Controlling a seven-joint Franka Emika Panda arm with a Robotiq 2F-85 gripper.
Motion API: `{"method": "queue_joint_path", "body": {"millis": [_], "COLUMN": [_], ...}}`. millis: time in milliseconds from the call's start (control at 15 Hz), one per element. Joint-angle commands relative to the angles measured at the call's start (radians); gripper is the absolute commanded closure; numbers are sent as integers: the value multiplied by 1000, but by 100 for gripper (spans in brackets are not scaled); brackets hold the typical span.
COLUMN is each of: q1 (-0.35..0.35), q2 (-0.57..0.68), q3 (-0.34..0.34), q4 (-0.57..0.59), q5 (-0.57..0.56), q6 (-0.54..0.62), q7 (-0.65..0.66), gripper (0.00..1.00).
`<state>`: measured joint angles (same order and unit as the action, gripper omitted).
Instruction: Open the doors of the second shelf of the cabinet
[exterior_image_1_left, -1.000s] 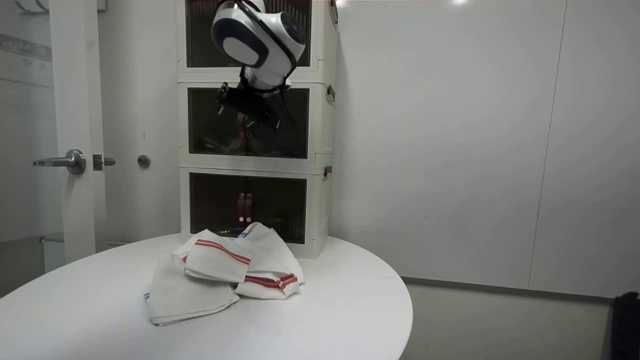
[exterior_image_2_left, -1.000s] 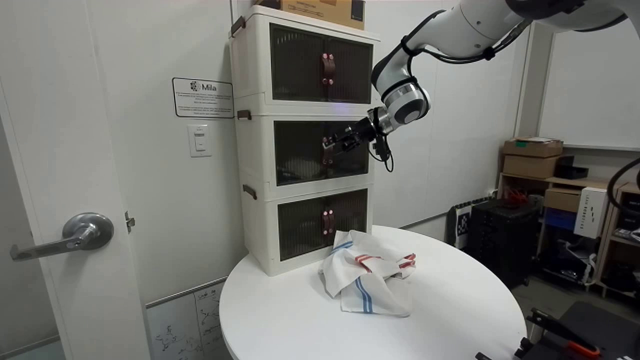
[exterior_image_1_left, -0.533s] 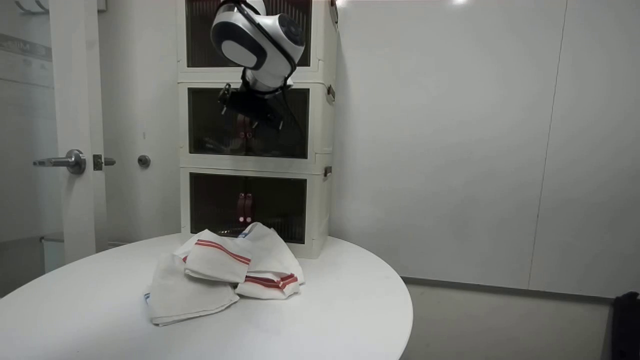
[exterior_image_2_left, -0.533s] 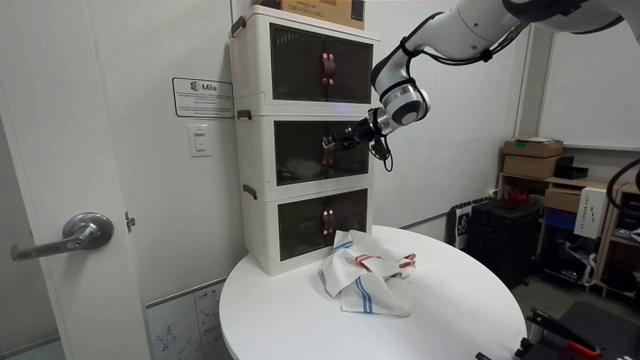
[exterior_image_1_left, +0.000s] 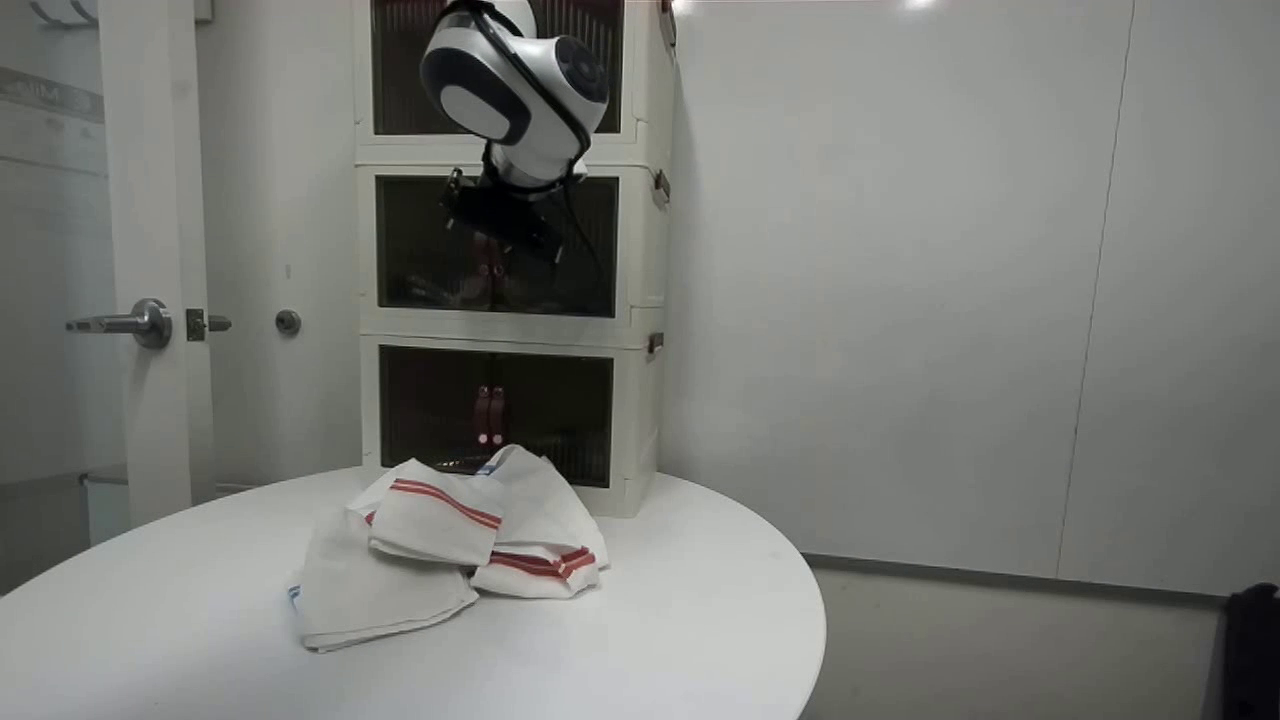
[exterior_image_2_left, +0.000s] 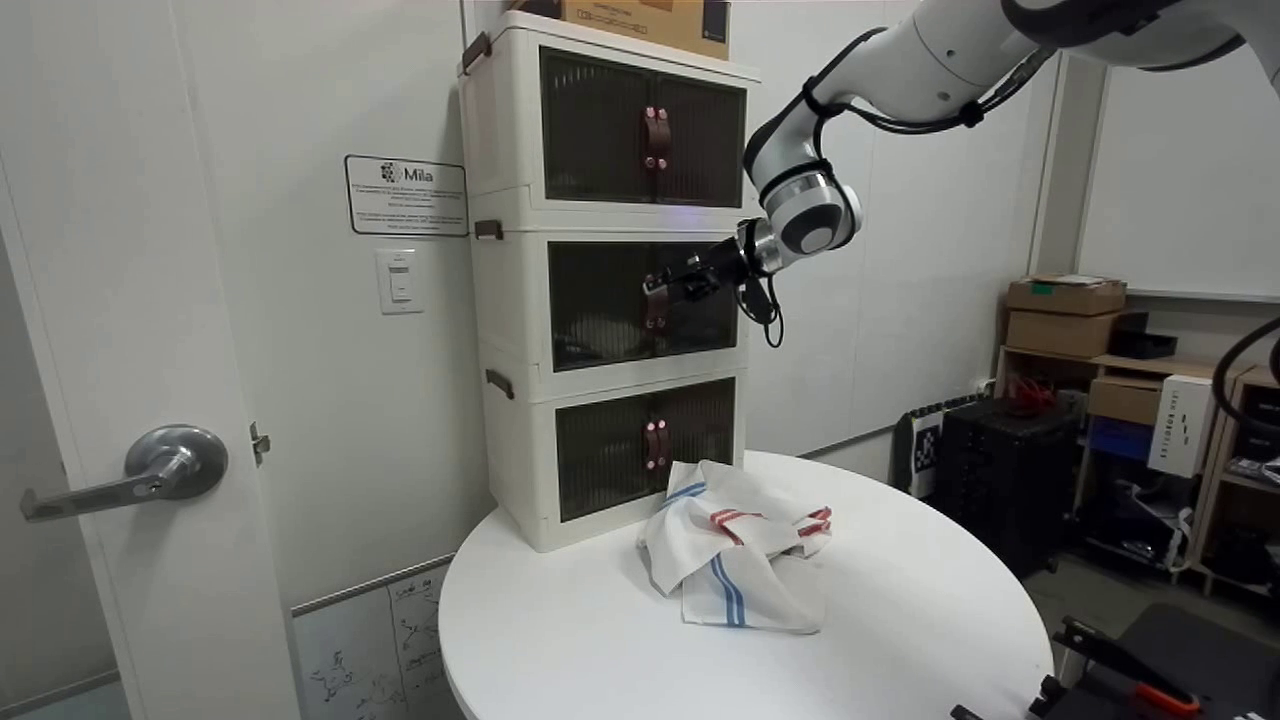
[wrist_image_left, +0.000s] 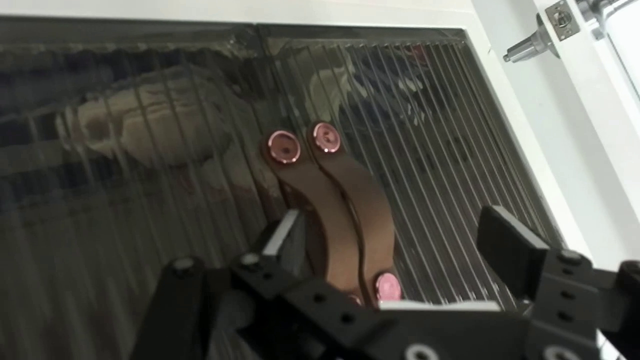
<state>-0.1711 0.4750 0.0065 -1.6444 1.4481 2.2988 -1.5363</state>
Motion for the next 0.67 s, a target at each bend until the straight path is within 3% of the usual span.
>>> {"method": "queue_joint_path", "body": {"millis": [0, 400, 600], "q1": [7, 10, 10], "q2": [15, 11, 6], "q3": [-9, -22, -27], "q4": [30, 19, 6], "q5": [50, 40, 35], "q6": [-18, -22, -29], "q7": [-32, -18, -13], "gripper": [42, 87, 91]}}
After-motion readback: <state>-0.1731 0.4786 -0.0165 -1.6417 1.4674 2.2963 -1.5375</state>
